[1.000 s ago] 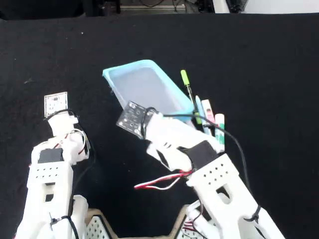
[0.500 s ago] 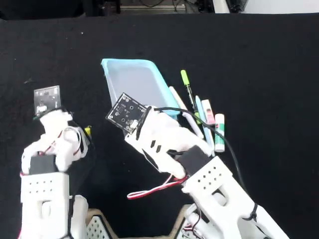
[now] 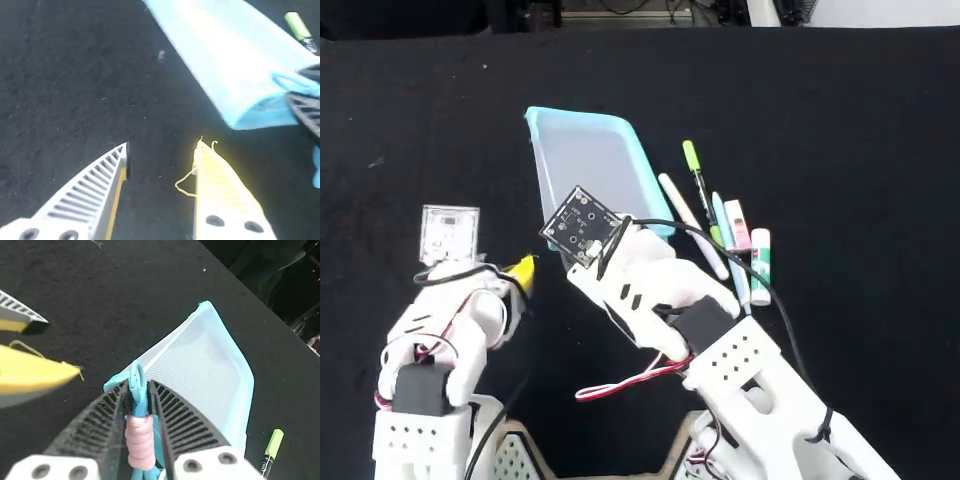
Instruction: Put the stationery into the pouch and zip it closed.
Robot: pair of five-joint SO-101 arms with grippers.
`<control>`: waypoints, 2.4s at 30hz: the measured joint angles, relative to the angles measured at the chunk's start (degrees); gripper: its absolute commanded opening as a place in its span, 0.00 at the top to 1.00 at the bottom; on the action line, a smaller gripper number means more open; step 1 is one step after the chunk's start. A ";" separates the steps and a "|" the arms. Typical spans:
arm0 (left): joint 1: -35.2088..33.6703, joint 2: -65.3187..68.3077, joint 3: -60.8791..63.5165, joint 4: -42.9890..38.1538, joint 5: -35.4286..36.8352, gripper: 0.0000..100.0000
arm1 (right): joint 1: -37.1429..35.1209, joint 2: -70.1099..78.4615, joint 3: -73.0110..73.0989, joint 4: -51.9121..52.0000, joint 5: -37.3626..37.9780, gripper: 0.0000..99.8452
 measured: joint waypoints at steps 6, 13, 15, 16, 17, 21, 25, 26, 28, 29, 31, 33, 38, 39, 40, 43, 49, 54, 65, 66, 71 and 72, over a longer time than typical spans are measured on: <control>1.14 -0.53 0.00 0.44 -0.18 0.78 | 0.00 0.09 1.49 -0.18 0.00 0.99; 1.58 -0.79 -5.98 8.70 -2.29 0.78 | 0.00 0.09 1.49 -0.18 0.00 0.99; 2.29 -1.14 -6.77 8.97 -2.37 0.78 | 0.00 0.09 1.49 -0.18 0.00 0.99; 3.87 -1.14 -6.77 9.05 -2.37 0.78 | 0.00 0.09 1.49 -0.18 0.00 0.99; 5.80 -1.05 -6.77 9.05 -2.37 0.78 | 0.00 0.09 1.49 -0.18 0.00 0.99; 11.69 -0.62 -6.77 7.30 -2.55 0.78 | 0.00 0.09 1.49 -0.18 0.00 0.99; 11.34 -1.23 -3.52 1.67 -2.55 0.78 | 0.00 0.09 1.49 -0.18 0.00 0.99; 10.55 -0.62 -2.29 0.00 -2.55 0.78 | 0.00 0.09 1.49 -0.18 0.00 0.99; 8.53 -0.62 -0.09 -3.16 -2.55 0.78 | 0.00 0.09 1.49 -0.18 0.00 0.99; 7.56 -0.70 0.88 -4.48 -2.55 0.78 | 0.00 0.09 1.49 -0.18 0.00 0.99; 7.03 -0.62 2.11 -6.51 -2.55 0.78 | 0.00 0.09 1.49 -0.18 0.00 0.99; 7.21 -0.62 3.34 -8.00 -2.55 0.78 | 0.00 0.09 1.49 -0.18 0.00 0.99; 7.21 -0.62 4.04 -10.02 -2.55 0.78 | 0.00 0.09 1.49 -0.18 0.00 0.99; 7.21 -0.62 4.04 -10.02 -2.64 0.78 | 0.00 0.09 1.49 -0.18 0.00 0.99; 7.21 -0.62 4.04 -10.02 -2.64 0.78 | 0.00 0.09 1.49 -0.18 0.00 0.99; 7.21 -0.62 4.04 -10.64 -2.64 0.78 | 0.00 0.09 1.49 -0.18 0.00 0.99; 10.20 -0.53 4.04 -11.25 -2.64 0.78 | 0.00 0.09 1.49 -0.18 0.00 0.99; 10.99 -0.53 4.04 -11.69 -2.64 0.78 | 0.00 0.09 1.49 -0.18 0.00 0.99; 6.86 -0.53 8.97 -19.43 -2.81 0.78 | 0.00 0.09 2.20 -0.18 0.00 0.99; 6.77 -0.53 8.97 -19.52 -2.81 0.78 | 0.00 0.09 2.20 -0.18 0.00 0.99; 6.68 -0.53 8.97 -19.52 -2.81 0.78 | 0.00 0.09 2.20 -0.18 0.00 0.99; 6.68 -0.53 8.97 -19.52 -2.81 0.79 | 0.00 0.09 2.20 -0.18 0.00 0.99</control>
